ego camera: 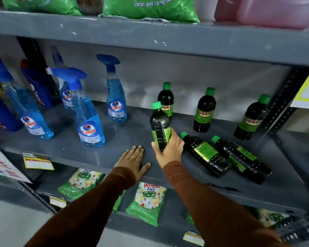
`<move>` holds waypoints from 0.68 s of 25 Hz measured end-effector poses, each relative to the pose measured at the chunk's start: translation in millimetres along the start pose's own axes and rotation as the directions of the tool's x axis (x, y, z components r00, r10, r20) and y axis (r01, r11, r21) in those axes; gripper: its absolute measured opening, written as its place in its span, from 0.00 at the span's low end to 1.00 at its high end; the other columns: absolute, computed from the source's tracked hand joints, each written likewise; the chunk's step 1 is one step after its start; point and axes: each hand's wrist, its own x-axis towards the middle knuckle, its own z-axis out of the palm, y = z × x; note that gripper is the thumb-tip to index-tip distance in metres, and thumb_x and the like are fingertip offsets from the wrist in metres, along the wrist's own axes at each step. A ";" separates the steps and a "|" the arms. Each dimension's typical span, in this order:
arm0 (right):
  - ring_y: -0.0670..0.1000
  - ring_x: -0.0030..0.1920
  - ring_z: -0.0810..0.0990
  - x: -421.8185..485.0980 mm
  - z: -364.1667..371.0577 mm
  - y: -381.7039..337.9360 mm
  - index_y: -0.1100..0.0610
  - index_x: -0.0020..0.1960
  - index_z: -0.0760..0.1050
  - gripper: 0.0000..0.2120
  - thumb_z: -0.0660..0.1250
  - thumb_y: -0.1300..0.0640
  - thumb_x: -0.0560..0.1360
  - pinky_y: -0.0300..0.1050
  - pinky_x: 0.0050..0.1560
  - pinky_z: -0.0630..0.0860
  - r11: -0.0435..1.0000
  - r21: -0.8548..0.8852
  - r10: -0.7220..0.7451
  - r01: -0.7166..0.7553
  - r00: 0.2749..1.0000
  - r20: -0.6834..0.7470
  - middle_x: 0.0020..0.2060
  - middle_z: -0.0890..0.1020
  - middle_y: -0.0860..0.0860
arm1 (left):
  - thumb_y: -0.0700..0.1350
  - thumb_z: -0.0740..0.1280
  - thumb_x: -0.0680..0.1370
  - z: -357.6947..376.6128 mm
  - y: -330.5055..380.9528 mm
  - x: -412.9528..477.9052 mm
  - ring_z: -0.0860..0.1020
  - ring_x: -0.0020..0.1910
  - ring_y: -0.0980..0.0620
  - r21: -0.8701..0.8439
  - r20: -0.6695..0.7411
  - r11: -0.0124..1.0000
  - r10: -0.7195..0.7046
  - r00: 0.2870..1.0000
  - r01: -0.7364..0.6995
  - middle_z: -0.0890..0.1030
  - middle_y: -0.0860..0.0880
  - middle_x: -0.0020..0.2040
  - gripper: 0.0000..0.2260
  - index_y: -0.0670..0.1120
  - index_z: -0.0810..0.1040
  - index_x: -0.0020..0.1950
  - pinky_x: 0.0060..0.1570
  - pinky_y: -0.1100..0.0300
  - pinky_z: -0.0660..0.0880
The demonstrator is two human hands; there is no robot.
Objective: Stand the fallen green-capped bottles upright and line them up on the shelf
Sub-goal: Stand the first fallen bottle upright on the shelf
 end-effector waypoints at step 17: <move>0.61 0.68 0.64 11.6 3.4 -6.4 0.63 0.72 0.51 0.53 0.78 0.53 0.57 0.56 0.70 0.63 0.968 0.197 0.176 -0.154 0.980 -0.095 0.68 0.65 0.63 | 0.66 0.33 0.64 2.3 -2.5 -1.2 0.49 0.77 0.51 0.010 -0.045 1.000 0.007 0.999 -0.007 0.51 0.50 0.78 0.43 0.47 0.48 0.75 0.75 0.56 0.45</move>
